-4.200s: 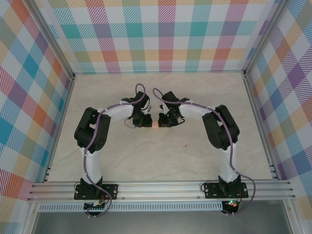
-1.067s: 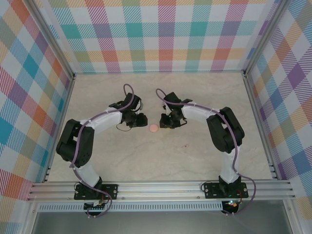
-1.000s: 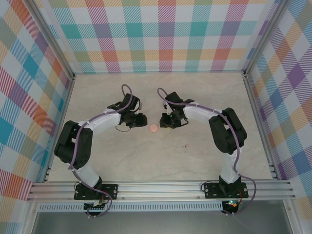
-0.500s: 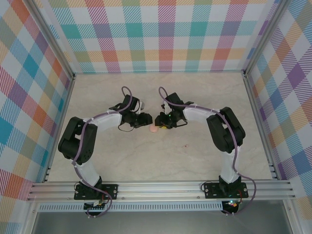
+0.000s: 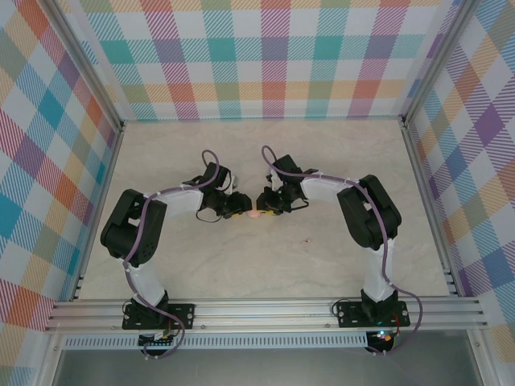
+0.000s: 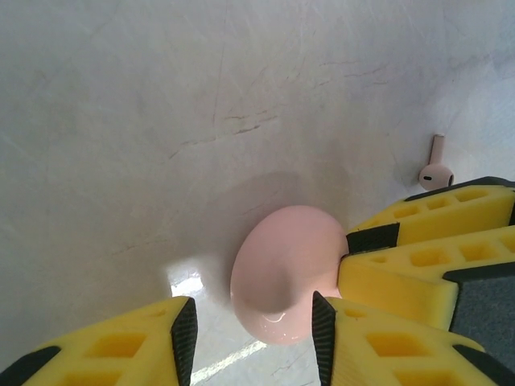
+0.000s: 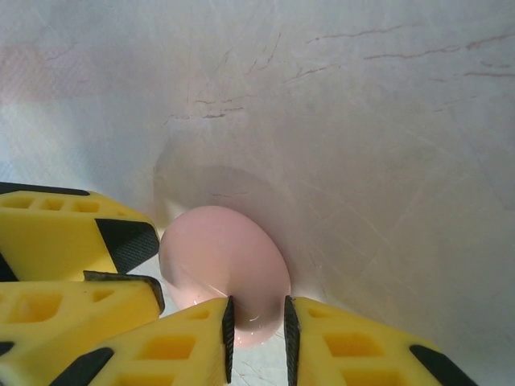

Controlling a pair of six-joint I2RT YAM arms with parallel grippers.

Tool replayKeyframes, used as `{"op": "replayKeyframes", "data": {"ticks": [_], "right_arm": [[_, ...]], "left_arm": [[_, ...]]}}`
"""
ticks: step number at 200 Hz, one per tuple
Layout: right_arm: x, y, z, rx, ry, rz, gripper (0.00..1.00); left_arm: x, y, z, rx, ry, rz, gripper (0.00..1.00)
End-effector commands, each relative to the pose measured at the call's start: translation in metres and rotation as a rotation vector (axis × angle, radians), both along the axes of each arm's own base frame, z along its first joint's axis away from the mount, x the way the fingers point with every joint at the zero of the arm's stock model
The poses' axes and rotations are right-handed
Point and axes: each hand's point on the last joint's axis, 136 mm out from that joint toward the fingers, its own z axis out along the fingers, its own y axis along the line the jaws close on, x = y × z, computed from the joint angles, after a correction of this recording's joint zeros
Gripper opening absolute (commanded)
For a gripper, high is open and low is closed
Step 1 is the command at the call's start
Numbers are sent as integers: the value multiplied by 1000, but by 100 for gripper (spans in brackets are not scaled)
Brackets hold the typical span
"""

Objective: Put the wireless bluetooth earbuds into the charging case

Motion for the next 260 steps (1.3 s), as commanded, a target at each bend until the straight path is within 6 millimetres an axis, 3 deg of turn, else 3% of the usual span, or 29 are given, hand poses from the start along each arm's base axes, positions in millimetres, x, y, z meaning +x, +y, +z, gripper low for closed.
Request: {"op": "replayKeyframes", "data": {"ticks": [1, 127, 205, 260], "right_arm": [[0, 2, -6, -3, 14, -2, 26], [-2, -2, -18, -26, 25, 4, 24], [-2, 2, -17, 5, 24, 6, 22], [0, 0, -15, 24, 30, -5, 22]], "left_arm": [[0, 1, -4, -43, 23, 22, 43], [4, -12, -20, -145, 66, 59, 35], [9, -26, -3, -290, 47, 83, 37], [8, -25, 1, -286, 41, 82, 37]]}}
